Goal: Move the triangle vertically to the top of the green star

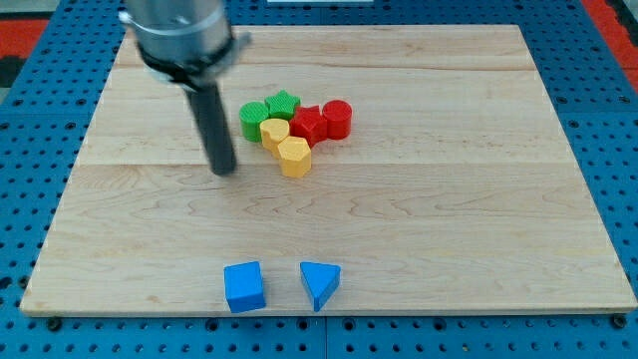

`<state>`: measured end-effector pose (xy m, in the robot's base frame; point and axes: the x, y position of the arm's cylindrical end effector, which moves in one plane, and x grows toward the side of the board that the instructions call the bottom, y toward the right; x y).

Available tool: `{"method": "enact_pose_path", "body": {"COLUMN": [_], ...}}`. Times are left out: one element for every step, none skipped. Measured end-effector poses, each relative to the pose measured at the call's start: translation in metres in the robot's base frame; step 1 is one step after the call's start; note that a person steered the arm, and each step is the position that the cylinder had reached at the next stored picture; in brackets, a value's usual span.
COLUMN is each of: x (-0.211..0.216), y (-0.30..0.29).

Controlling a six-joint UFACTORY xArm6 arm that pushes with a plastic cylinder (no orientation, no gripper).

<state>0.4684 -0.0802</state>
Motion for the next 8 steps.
{"method": "enact_pose_path", "body": {"x": [0.038,0.146,0.150,0.139,0.096,0.087,0.138,0.134], "y": [0.133,0.140,0.089,0.018,-0.022,-0.016,0.016,0.065]}}
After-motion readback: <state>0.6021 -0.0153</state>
